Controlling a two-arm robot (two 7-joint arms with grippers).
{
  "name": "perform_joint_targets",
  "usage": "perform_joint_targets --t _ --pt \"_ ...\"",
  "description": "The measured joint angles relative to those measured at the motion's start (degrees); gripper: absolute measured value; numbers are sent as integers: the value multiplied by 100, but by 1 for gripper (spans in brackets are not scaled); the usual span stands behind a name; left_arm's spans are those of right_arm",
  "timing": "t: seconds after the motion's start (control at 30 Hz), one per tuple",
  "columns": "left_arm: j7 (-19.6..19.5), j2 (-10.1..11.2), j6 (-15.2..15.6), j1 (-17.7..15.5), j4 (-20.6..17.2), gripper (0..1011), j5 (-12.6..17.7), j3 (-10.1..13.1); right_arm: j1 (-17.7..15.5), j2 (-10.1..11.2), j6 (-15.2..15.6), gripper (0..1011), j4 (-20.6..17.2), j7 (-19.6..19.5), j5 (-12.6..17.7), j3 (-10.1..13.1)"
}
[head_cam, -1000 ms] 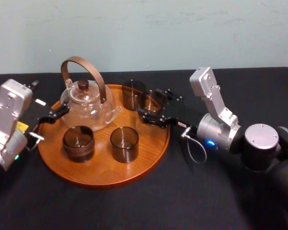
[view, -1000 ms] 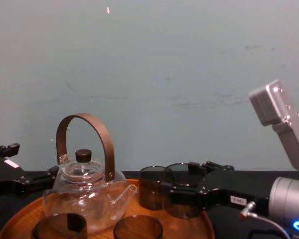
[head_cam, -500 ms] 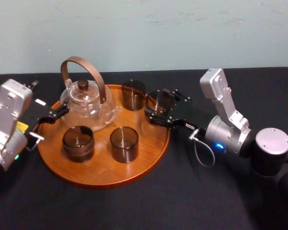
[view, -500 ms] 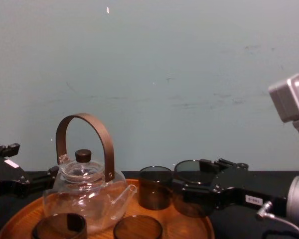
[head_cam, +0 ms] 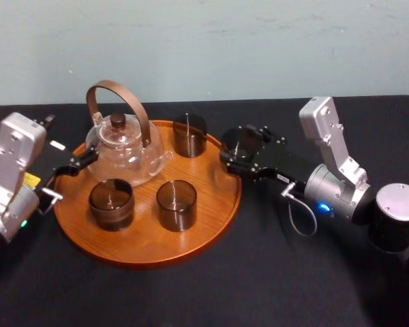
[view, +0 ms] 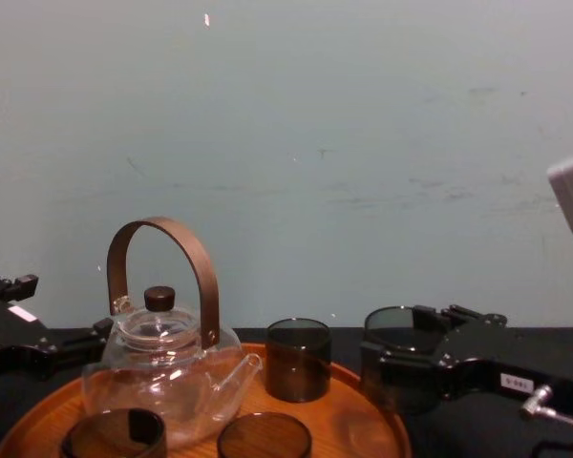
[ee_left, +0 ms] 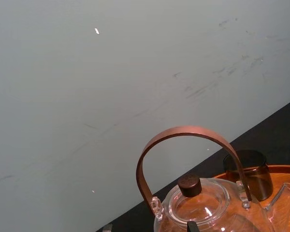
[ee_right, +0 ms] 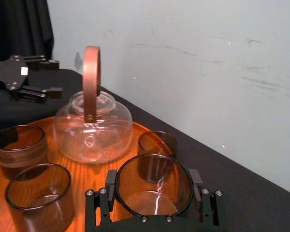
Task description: Pick up the glass from the table and place it on the tray.
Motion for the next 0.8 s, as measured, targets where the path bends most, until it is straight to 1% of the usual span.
perform_joint_targets --t 0.23,0.47,0.8 --pt "0 0 0 0 0 1001 0 0 93 -28 -2 906 181 -19 13 55" --pt "0 0 0 0 0 1001 0 0 244 -96 -2 906 398 -15 0 57" --pt "0 0 0 0 0 1001 0 0 433 -235 -27 907 677 41 -116 -55"
